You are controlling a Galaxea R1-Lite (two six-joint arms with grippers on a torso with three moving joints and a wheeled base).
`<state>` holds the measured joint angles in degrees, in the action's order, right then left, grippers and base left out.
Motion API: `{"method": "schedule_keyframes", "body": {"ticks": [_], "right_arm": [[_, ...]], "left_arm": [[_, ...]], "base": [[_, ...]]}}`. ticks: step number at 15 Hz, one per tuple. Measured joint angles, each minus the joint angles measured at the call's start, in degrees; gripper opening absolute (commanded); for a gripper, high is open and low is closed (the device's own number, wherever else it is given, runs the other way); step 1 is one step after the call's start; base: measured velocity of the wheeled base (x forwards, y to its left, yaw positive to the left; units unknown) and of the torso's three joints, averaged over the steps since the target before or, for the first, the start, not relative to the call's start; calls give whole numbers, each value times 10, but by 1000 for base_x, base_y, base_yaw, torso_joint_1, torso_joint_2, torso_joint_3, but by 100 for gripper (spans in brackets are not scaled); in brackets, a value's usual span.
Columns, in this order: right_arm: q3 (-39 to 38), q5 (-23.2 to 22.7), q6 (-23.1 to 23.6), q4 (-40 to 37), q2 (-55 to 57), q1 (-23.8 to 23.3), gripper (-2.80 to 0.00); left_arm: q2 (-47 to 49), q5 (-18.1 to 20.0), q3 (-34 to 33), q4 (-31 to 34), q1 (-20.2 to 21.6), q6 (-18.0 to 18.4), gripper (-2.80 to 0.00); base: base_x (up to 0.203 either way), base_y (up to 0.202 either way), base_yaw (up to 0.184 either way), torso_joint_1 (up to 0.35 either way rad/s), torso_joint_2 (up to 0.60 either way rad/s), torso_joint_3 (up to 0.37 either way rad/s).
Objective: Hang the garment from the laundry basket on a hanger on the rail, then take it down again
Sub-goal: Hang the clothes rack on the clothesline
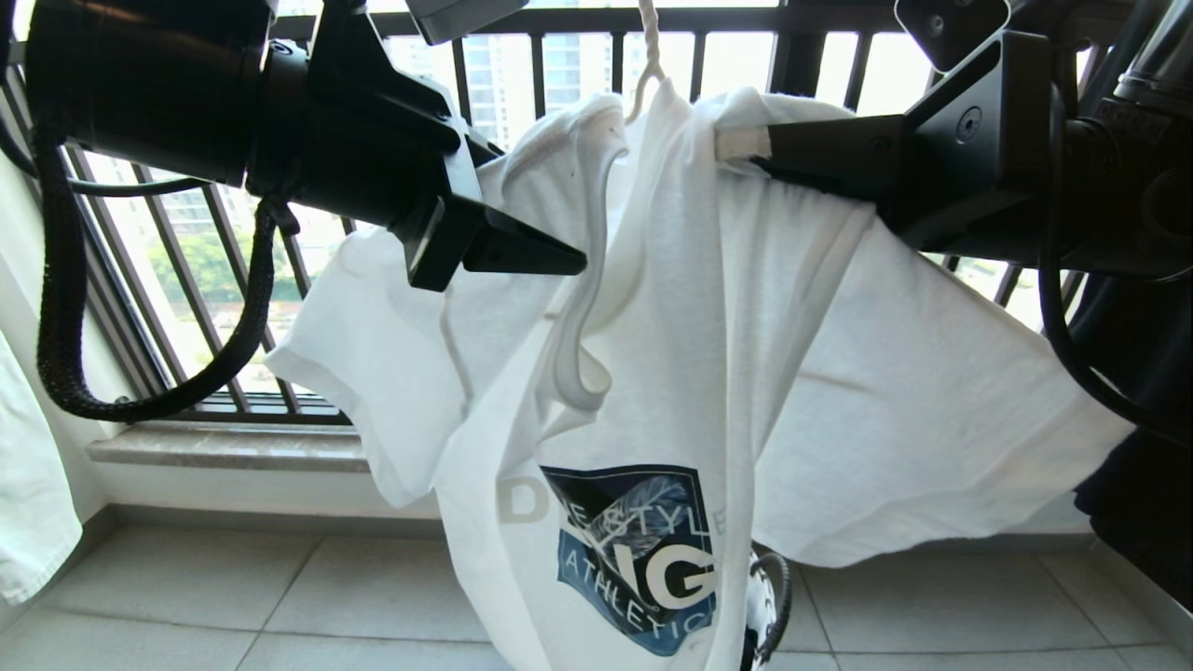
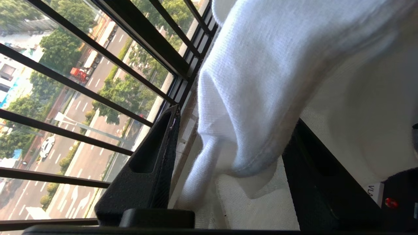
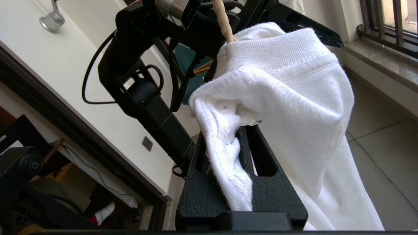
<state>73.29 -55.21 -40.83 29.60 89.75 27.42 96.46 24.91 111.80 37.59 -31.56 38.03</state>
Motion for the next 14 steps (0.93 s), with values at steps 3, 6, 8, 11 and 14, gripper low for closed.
{"method": "schedule_keyframes", "body": {"ticks": [3, 6, 8, 11, 14], "right_arm": [[0, 0, 0, 1, 0, 0, -280], [2, 1, 0, 1, 3, 0, -280], [2, 2, 0, 2, 5, -1, -280], [3, 3, 2, 3, 9, -1, -280], [4, 3, 5, 3, 13, -1, -280]], "left_arm": [[0, 1, 0, 0, -2, 0, -280], [-1, 1, -1, 1, -4, 0, -280], [-1, 0, -1, 1, -5, 0, -280], [-2, 0, -2, 2, -5, -1, -280], [-2, 1, -2, 1, -5, -2, -280]], "base": [[0, 0, 0, 0, 0, 0], [0, 0, 0, 0, 0, 0], [0, 0, 0, 0, 0, 0], [0, 0, 0, 0, 0, 0], [0, 0, 0, 0, 0, 0]]}}
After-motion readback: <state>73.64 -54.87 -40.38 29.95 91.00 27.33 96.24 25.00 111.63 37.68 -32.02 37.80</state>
